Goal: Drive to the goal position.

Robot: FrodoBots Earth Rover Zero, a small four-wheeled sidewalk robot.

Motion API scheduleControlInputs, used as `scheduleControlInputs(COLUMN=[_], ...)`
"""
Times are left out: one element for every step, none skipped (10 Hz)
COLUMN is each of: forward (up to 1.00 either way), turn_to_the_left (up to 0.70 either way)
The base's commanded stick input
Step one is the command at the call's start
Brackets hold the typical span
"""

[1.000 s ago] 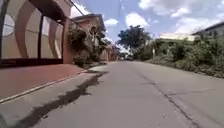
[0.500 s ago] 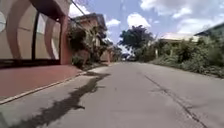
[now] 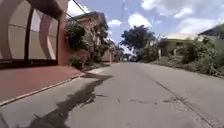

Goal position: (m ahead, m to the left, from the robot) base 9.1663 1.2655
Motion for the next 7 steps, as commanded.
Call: scheduleControlInputs(forward=[1.00, 1.00, 1.00, 1.00, 1.00, 1.00, 1.00], turn_to_the_left=[-0.40, -0.40, -0.12, 0.00, 0.00, 0.00, 0.00])
